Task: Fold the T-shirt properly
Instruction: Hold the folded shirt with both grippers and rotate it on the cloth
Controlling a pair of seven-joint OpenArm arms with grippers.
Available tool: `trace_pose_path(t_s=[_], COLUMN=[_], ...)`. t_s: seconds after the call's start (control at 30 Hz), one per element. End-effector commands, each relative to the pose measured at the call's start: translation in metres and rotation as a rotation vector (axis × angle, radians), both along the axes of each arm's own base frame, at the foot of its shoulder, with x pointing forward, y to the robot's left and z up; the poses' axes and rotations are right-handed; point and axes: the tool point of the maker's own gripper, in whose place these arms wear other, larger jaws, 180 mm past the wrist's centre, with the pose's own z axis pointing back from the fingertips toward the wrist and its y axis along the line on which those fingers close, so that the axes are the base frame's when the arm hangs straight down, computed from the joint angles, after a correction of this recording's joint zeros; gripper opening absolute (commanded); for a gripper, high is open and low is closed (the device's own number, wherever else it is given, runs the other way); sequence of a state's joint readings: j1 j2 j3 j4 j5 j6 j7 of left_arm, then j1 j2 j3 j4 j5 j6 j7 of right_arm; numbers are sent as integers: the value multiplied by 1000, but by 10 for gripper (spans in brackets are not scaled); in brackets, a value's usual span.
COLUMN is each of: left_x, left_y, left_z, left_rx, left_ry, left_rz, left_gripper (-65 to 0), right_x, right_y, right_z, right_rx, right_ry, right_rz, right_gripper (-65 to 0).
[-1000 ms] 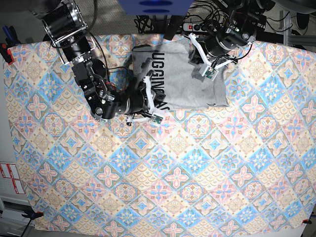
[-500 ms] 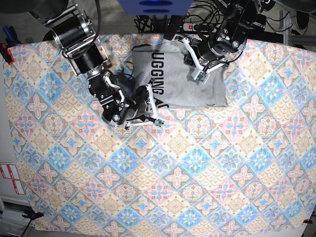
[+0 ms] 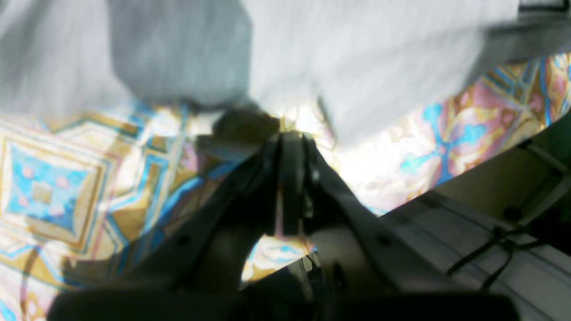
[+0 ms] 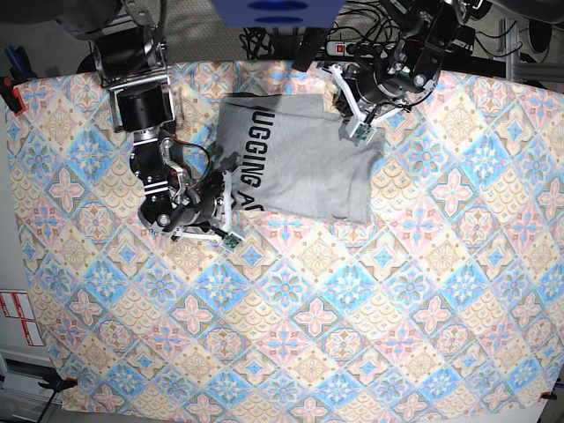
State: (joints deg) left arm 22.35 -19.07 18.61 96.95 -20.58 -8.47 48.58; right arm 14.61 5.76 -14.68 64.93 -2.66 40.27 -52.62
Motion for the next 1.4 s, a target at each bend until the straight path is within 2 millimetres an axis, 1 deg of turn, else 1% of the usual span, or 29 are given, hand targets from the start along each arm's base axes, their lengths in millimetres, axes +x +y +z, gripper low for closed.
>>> trace_pose_path(t_s=[0.0,0.1,0.2,0.3,0.37,0.43,0.5,0.57,0.6,0.63,0.7,0.77,0.83,0.9,1.0,1.03,1.17,1.23,1.27,1.3,1.37], left_x=[6,16,30,40,45,47,49,55,59,62,63,71,71,79,83,86,100,110,115,119,129], left_y=[4,9,7,-2,-8,-12,-13,-14,-19,-23,-26,-32,-37,-43,-44,-44,-36,-32,-31,-30,-27], left_z=[-1,-4,3,21,33,38,39,41,44,45,39,37,29,25,14,12,1,-1,0,0,0], left_rx=[11,24,19,-9,-28,-37,-39,-45,-55,-61,-67,-80,-86,-96,-92,-89,-62,-52,-49,-46,-40], left_ry=[-7,-12,-46,-97,-130,-143,-149,-161,-170,-176,-160,-159,-133,-127,-98,-94,-79,-83,-88,-91,-101], left_rz=[2,9,8,-3,-10,-14,-13,-8,-4,1,11,21,34,44,57,60,71,75,77,78,83], left_gripper=[-650,-650,-650,-650,-650,-650,-650,-650,-650,-650,-650,-650,-650,-650,-650,-650,-650,-650,-650,-650,-650], right_x=[12,13,13,17,25,31,36,41,45,47,50,52,48,46,33,30,24,3,-4,-9,-21], right_y=[-13,-29,-48,-61,-72,-80,-86,-89,-88,-86,-76,-67,-63,-54,-53,-54,-59,-80,-89,-95,-98], right_z=[8,9,10,24,41,54,61,64,65,63,56,48,34,22,1,-2,-6,-17,-18,-17,-14], right_rx=[-38,-64,-93,-79,-63,-57,-48,-39,-36,-27,14,46,73,107,118,116,100,49,23,6,-18], right_ry=[-28,-34,-37,-95,-155,-194,-218,-225,-225,-218,-207,-191,-155,-120,-55,-40,-25,14,19,13,0], right_rz=[-8,-17,-30,-75,-125,-162,-189,-204,-207,-206,-214,-213,-222,-229,-244,-246,-249,-259,-257,-253,-240], right_gripper=[-598,-598,-599,-599,-599,-599,-599,-599,-599,-599,-599,-599,-599,-599,-599,-599,-599,-599,-599,-599,-599])
